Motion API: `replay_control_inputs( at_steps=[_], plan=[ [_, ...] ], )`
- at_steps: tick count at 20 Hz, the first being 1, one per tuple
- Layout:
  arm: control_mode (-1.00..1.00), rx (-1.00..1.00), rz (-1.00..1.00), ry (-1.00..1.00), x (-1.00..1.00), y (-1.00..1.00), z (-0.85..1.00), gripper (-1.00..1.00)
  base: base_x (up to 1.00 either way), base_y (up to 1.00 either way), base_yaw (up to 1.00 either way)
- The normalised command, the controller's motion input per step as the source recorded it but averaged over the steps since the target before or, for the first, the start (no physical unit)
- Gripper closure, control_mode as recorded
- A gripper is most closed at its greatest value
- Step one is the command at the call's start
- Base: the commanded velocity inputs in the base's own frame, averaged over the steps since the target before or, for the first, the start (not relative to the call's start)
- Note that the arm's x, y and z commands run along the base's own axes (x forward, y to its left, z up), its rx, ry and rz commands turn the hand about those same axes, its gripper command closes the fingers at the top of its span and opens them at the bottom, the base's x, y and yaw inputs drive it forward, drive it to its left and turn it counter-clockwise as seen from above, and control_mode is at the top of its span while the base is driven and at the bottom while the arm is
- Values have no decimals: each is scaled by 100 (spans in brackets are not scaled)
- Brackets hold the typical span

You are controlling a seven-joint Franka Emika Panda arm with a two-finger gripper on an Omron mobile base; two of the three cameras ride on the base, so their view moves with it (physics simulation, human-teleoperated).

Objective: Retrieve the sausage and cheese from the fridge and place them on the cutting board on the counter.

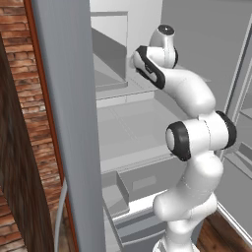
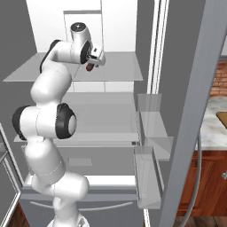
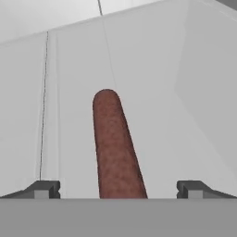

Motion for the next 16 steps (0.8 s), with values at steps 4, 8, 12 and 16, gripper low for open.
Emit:
replay_control_inputs(
  at_steps=[4,8,12,16],
  plan=[
    [-100,0,0,3,40,0,-37,-100,0,0,0],
    [-100,0,0,2,1,0,-32,-100,0,0,0],
    [-100,0,0,0,0,0,-18,100,0,0,0],
    [-100,0,0,0,0,0,0,100,0,0,0]
  ],
)
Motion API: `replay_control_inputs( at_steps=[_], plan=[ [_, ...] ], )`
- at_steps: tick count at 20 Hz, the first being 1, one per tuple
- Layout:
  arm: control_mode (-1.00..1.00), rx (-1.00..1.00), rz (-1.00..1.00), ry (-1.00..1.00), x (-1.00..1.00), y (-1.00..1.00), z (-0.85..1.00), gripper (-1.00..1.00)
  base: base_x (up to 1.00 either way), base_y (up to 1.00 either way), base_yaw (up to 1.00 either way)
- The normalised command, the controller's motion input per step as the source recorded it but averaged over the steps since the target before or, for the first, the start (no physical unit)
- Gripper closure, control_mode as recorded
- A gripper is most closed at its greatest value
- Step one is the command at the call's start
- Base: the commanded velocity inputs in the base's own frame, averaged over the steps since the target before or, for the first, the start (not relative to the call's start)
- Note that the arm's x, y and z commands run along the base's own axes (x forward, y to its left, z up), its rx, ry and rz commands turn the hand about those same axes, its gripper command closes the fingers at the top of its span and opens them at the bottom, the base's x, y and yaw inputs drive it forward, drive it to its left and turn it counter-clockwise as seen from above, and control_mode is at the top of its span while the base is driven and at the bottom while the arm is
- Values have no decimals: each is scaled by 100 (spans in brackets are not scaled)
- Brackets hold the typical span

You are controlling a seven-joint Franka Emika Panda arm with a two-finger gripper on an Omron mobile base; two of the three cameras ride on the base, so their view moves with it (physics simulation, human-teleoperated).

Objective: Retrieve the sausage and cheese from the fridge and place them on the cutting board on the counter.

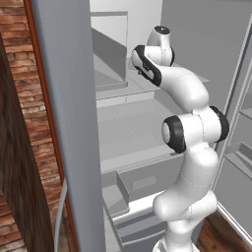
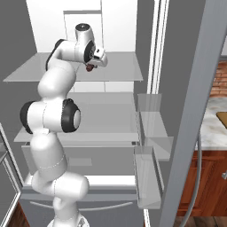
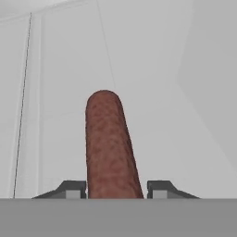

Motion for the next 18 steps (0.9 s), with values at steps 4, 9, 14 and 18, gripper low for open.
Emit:
replay_control_inputs(
  at_steps=[4,9,14,18],
  plan=[
    [-100,0,0,-3,-22,0,-2,100,0,0,0],
    [-100,0,0,-10,-90,0,20,100,0,0,0],
    [-100,0,0,-9,-100,-9,47,100,0,0,0],
    [-100,0,0,-3,-100,-23,45,100,0,0,0]
  ],
)
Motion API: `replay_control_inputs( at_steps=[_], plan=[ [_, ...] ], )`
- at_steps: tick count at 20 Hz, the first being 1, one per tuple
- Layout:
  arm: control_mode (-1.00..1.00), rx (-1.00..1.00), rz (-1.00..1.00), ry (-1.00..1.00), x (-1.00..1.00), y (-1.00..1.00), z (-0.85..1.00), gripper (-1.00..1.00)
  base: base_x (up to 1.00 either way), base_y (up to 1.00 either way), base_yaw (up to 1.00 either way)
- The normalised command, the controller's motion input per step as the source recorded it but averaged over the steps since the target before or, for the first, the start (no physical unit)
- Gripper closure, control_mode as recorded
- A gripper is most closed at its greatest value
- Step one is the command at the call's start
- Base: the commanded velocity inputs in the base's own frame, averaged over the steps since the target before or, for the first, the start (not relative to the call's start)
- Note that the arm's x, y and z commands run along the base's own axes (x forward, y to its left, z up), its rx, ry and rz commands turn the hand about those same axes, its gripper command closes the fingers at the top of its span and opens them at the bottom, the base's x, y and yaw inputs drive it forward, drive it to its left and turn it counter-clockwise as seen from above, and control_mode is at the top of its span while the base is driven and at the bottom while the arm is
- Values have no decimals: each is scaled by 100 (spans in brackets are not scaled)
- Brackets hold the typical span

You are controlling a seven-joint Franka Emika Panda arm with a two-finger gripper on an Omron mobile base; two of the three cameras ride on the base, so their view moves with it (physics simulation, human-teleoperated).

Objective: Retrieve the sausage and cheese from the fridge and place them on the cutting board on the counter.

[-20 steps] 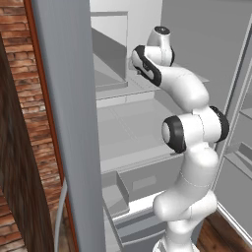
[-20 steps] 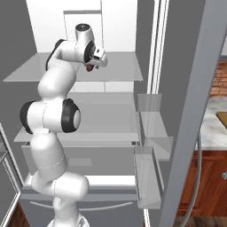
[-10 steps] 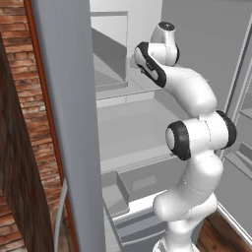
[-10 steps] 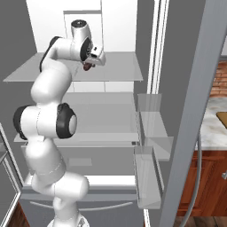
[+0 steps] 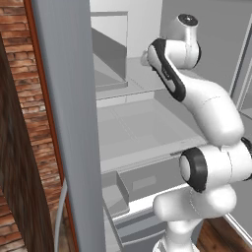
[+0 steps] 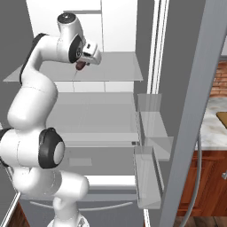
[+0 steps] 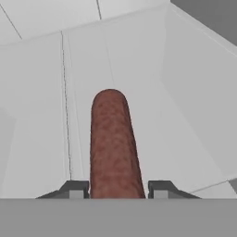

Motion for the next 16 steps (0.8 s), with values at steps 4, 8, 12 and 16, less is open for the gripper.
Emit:
replay_control_inputs(
  at_steps=[4,8,12,16],
  plan=[
    [-100,0,3,0,-100,-20,21,100,0,0,0],
    [-100,-4,7,0,-100,-2,0,100,0,0,0],
    [-100,-4,4,0,-100,-5,3,100,0,0,0],
    [-100,-3,2,0,-100,-17,11,100,0,0,0]
  ],
)
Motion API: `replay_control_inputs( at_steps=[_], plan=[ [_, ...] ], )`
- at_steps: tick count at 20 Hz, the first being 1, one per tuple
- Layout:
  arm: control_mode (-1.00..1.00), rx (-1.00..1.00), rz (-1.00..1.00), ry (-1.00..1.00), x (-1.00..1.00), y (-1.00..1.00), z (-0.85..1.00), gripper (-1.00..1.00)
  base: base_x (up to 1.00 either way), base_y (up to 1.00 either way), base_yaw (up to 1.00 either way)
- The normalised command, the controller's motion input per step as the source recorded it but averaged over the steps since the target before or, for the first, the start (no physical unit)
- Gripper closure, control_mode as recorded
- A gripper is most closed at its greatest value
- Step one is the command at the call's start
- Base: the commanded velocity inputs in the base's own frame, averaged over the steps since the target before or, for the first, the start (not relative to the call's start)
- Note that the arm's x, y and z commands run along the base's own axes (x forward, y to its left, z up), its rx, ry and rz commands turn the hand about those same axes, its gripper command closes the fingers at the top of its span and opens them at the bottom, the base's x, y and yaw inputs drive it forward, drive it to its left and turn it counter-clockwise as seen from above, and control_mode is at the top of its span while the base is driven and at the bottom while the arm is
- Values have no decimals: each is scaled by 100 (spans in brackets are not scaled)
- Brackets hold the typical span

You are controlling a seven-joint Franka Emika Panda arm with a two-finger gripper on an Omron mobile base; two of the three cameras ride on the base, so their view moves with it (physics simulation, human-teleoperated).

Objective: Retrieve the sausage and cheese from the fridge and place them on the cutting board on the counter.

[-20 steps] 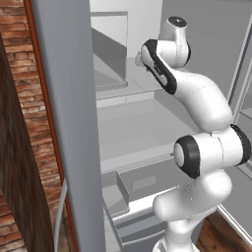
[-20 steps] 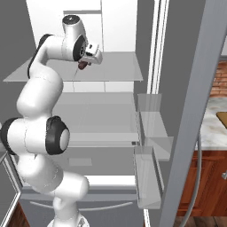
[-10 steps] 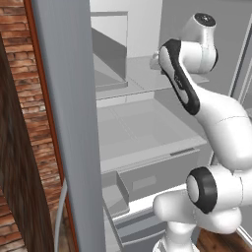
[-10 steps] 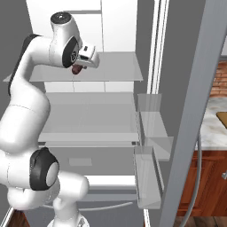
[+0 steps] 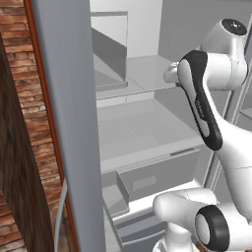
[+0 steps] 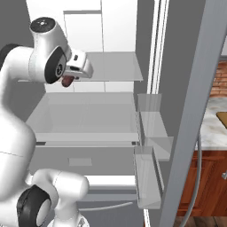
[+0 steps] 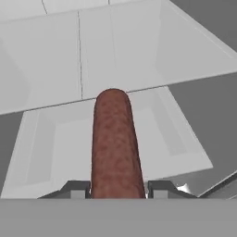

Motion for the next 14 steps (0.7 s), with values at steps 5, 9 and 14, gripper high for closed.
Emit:
replay_control_inputs(
  at_steps=[5,9,14],
  plan=[
    [-100,-2,2,-1,-100,-17,1,100,0,0,0],
    [-100,0,2,0,-90,-17,0,100,0,0,0],
    [-100,0,2,0,-86,-9,0,100,0,0,0]
  ],
)
